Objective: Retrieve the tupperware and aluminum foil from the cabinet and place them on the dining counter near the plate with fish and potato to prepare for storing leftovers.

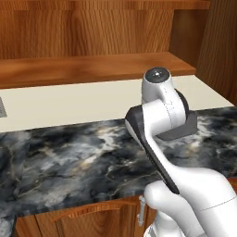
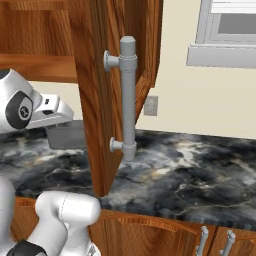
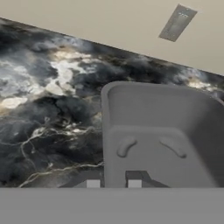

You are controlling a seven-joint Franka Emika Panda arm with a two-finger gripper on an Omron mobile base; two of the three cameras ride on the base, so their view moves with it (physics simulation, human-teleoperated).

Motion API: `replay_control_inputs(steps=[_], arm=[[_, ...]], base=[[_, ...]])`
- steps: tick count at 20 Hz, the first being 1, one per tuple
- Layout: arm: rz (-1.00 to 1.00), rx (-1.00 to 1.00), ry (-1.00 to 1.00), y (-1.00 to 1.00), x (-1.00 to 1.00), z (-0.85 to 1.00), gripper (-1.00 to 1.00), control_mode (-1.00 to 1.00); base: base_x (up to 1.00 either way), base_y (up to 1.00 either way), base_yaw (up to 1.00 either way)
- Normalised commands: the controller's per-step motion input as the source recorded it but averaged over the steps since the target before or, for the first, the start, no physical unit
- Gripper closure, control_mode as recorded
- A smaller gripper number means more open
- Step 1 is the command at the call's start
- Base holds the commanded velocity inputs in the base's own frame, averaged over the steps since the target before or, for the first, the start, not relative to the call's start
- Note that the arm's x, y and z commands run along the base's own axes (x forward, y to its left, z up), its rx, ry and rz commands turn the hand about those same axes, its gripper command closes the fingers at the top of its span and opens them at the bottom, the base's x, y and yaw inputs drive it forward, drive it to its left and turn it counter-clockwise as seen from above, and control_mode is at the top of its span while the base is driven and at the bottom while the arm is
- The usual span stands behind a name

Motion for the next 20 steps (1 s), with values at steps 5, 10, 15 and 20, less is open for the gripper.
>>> replay_control_inputs(steps=[5, 10, 15, 20], arm=[[0.03, 0.04, 0.08, 0.0, 0.05, -0.34, 1.0, 1.0], [0.0, 0.0, 0.0, 0.0, 0.0, 0.0, 1.0, 1.0], [0.0, 0.0, 0.0, 0.0, 0.0, 0.0, 1.0, 1.0], [0.0, 0.0, 0.0, 0.0, 0.0, 0.0, 1.0, 1.0]], base=[[0.0, 0.0, 0.01], [-0.21, 0.03, 0.03], [-0.99, 0.32, 0.0], [-0.97, 0.29, -0.22]])
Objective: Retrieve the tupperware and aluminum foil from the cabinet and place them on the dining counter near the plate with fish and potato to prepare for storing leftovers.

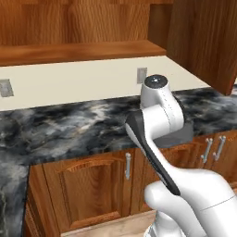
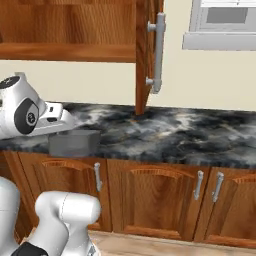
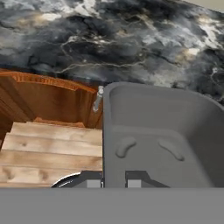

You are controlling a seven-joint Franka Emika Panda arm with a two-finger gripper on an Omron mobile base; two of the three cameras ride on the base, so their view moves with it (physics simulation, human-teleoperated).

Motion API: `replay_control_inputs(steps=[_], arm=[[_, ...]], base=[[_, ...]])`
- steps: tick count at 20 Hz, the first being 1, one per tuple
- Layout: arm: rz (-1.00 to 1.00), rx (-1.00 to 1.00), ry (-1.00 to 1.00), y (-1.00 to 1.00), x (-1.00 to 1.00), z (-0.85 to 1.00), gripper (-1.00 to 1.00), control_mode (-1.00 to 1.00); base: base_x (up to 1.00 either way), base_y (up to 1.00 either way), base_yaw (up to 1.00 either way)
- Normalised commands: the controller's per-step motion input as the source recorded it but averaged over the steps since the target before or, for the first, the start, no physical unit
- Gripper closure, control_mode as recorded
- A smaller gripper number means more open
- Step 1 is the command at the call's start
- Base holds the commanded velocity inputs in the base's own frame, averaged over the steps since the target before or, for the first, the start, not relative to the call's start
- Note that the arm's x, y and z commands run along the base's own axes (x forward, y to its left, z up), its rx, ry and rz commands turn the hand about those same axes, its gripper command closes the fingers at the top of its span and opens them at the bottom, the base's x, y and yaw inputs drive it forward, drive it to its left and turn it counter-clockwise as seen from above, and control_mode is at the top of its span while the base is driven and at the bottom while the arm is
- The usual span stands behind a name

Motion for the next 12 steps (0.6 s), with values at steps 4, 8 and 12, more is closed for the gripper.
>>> replay_control_inputs(steps=[4, 8, 12], arm=[[0.0, 0.0, 0.0, 0.0, 0.0, 0.0, 1.0, 1.0], [0.0, 0.0, 0.0, 0.0, 0.0, 0.0, 1.0, 1.0], [0.0, 0.0, 0.0, 0.0, 0.0, 0.0, 1.0, 1.0]], base=[[-0.67, 0.0, -0.69], [-0.08, -0.16, -0.82], [0.0, -0.25, -0.83]])
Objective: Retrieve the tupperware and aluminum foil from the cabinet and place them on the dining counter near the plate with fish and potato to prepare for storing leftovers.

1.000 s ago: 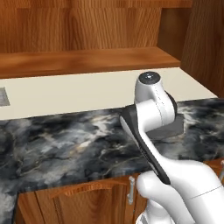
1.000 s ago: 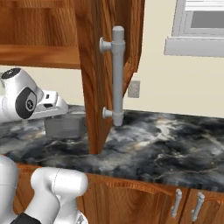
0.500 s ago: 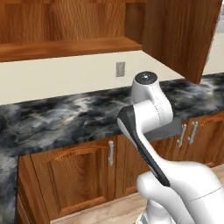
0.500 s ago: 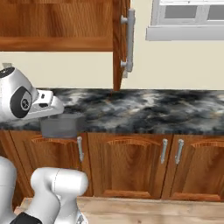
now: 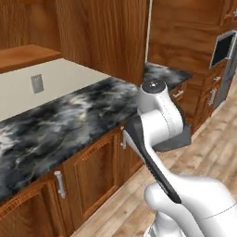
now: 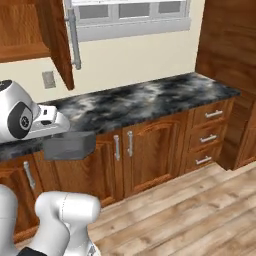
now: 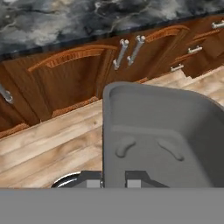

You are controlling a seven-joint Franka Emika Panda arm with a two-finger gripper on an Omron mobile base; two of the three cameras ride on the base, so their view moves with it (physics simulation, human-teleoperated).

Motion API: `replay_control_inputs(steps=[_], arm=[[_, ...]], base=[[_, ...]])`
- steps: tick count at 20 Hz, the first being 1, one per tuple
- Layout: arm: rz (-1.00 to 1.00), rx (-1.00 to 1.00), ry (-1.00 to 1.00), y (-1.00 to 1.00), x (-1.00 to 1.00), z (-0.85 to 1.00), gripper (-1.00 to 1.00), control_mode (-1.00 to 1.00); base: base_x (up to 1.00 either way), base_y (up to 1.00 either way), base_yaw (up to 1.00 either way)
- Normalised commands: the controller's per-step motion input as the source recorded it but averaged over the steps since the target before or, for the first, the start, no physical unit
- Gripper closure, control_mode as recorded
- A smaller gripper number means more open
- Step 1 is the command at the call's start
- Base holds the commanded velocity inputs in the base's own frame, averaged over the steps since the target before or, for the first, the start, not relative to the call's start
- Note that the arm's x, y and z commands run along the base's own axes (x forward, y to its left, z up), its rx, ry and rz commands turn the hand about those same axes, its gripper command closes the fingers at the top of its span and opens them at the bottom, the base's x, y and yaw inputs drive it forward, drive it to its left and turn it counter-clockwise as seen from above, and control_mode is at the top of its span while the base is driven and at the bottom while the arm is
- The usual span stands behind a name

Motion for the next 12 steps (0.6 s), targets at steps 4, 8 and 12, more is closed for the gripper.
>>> replay_control_inputs(steps=[4, 8, 12], arm=[[0.0, 0.0, 0.0, 0.0, 0.0, 0.0, 1.0, 1.0], [0.0, 0.0, 0.0, 0.0, 0.0, 0.0, 1.0, 1.0], [0.0, 0.0, 0.0, 0.0, 0.0, 0.0, 1.0, 1.0]], base=[[0.14, -0.36, -0.76], [0.08, -0.49, -0.76], [0.08, -0.54, -0.76]])
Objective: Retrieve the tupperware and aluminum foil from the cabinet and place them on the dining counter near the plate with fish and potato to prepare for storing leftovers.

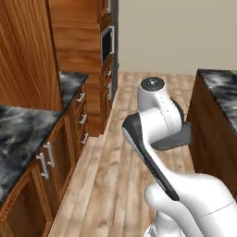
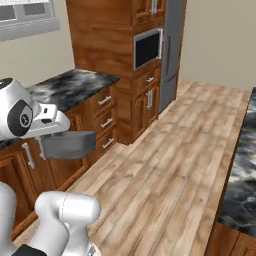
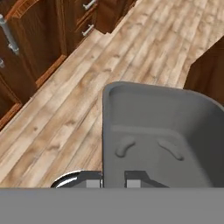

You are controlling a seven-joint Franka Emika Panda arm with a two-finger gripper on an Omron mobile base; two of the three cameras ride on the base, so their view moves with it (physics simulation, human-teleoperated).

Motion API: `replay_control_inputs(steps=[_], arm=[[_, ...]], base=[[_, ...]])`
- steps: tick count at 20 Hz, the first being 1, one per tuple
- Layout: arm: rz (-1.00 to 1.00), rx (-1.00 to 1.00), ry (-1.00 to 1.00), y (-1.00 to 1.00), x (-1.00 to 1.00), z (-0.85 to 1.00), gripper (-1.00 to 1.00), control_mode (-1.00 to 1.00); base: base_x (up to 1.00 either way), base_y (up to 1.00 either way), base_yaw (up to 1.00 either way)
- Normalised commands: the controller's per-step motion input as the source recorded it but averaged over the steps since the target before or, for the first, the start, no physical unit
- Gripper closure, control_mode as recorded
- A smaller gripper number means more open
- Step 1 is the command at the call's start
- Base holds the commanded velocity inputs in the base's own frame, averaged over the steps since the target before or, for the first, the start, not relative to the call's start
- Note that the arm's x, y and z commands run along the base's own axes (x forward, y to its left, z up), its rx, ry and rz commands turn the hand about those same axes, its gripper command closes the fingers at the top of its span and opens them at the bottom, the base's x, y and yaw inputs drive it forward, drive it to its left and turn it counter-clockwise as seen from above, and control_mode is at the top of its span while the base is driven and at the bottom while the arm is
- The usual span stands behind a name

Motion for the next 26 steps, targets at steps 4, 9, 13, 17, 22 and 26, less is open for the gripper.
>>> replay_control_inputs(steps=[4, 9, 13, 17, 22, 26], arm=[[0.0, 0.0, 0.0, 0.0, 0.0, 0.0, 1.0, 1.0], [0.0, 0.0, 0.0, 0.0, 0.0, 0.0, 1.0, 1.0], [0.0, 0.0, 0.0, 0.0, 0.0, 0.0, 1.0, 1.0], [0.0, 0.0, 0.0, 0.0, 0.0, 0.0, 1.0, 1.0], [0.0, 0.0, 0.0, 0.0, 0.0, 0.0, 1.0, 1.0], [0.0, 0.0, 0.0, 0.0, 0.0, 0.0, 1.0, 1.0]], base=[[0.44, -0.32, -0.68], [1.0, -0.01, -0.41], [1.0, 0.0, -0.25], [1.0, 0.0, -0.24], [1.0, 0.01, -0.26], [1.0, 0.14, -0.28]])
